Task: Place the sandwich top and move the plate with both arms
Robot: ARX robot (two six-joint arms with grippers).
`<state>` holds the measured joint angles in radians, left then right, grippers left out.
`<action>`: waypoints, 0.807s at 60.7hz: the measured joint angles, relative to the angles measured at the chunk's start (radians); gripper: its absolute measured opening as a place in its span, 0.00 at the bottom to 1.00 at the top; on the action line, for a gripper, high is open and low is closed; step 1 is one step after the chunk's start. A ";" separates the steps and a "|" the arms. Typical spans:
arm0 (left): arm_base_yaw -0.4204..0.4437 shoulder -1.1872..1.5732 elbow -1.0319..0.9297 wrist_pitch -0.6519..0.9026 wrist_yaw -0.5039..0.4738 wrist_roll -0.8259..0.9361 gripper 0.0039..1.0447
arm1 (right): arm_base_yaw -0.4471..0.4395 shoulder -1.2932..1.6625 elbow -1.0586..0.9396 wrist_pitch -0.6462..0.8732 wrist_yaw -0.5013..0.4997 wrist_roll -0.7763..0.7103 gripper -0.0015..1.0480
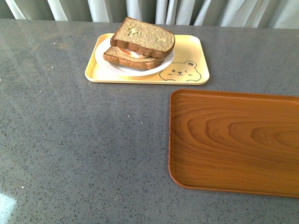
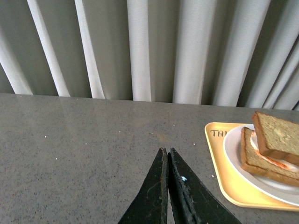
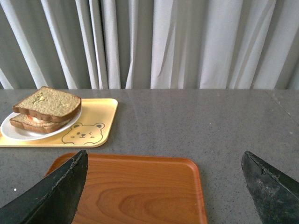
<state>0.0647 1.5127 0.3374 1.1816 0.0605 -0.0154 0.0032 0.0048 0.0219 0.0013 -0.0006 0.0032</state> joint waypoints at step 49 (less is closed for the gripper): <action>-0.062 -0.714 -0.310 -0.420 -0.060 0.005 0.01 | 0.000 0.000 0.000 0.000 0.000 0.000 0.91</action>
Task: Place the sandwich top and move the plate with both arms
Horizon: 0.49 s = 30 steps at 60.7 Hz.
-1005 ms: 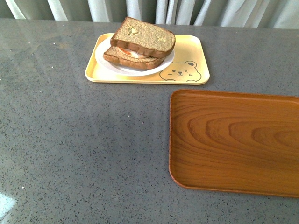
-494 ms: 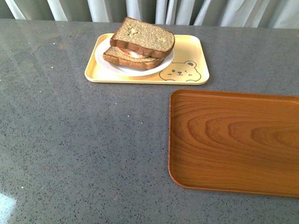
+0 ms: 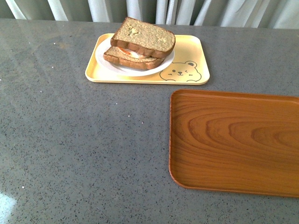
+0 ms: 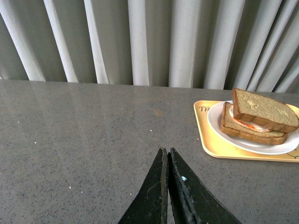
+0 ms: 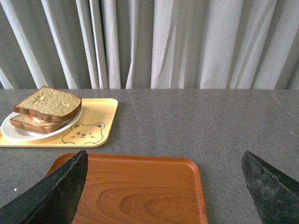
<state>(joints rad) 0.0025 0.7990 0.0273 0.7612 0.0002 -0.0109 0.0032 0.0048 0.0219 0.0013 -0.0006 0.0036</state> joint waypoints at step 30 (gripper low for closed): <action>0.000 -0.322 -0.011 -0.289 0.000 0.000 0.01 | 0.000 0.000 0.000 0.000 0.000 0.000 0.91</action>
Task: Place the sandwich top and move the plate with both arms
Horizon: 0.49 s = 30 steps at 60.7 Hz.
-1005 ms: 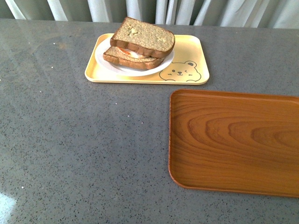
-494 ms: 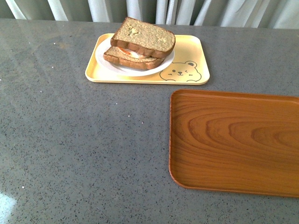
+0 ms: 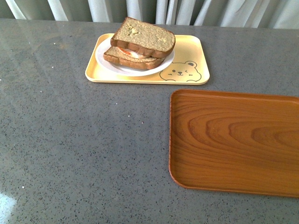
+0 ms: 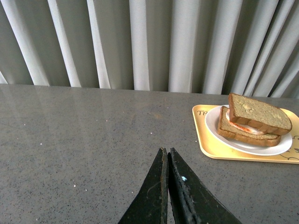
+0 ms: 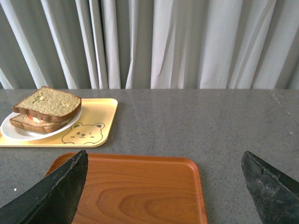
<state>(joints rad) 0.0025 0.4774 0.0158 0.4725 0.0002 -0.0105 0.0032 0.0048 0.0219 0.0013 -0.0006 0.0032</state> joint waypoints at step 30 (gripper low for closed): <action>0.000 -0.199 0.000 -0.194 0.000 0.000 0.01 | 0.000 0.000 0.000 0.000 0.000 0.000 0.91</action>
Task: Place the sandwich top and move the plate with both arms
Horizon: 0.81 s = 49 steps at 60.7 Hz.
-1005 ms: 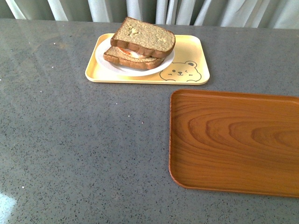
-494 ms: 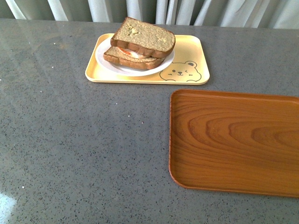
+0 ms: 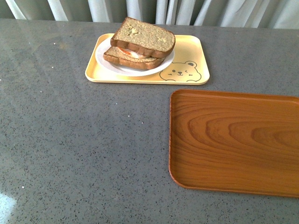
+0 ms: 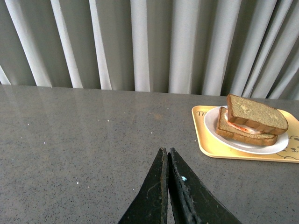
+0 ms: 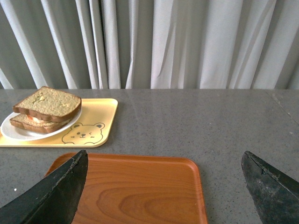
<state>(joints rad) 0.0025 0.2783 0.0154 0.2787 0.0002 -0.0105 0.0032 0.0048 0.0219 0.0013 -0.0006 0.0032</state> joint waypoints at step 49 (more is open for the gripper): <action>-0.001 -0.262 0.000 -0.279 0.000 0.001 0.21 | 0.000 0.000 0.000 0.000 0.000 0.000 0.91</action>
<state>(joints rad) 0.0013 0.0158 0.0158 -0.0006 -0.0002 -0.0097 0.0032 0.0048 0.0219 0.0010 -0.0002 0.0032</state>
